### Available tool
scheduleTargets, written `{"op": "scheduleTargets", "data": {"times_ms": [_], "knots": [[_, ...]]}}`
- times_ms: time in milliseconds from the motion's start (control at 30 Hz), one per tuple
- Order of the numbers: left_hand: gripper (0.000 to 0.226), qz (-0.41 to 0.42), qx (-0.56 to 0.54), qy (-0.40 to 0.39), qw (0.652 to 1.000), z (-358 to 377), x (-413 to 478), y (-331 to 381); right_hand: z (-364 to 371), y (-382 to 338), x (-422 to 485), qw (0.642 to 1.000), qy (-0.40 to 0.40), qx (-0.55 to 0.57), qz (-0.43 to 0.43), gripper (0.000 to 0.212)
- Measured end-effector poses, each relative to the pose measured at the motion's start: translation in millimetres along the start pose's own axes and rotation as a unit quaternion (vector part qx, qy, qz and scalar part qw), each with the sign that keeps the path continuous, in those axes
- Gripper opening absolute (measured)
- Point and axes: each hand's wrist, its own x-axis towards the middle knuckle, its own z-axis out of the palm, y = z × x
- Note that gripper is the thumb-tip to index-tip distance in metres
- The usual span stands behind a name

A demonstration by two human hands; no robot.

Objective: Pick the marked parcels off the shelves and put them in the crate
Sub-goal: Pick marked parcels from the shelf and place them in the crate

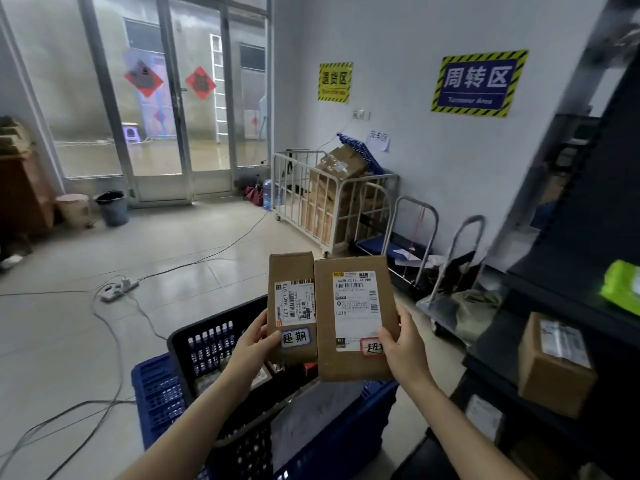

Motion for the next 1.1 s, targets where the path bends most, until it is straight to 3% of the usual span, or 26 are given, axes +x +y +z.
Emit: {"op": "scheduleTargets", "data": {"times_ms": [400,767,1100], "knots": [[0.05,-0.055,-0.063,0.137,0.987,-65.0,20.2,-38.8,98.7,8.7,63.1,0.989,-0.149,-0.001,-0.012,0.05],[0.067,-0.157,-0.072,0.225,0.959,-76.0,80.0,-120.4,179.7,79.9,150.2,0.951,-0.305,-0.052,0.023,0.05],[0.043,-0.251,-0.067,0.303,0.917,-103.0,110.1,-178.9,260.5,141.4,166.5,0.895,-0.425,-0.086,0.104,0.059]]}}
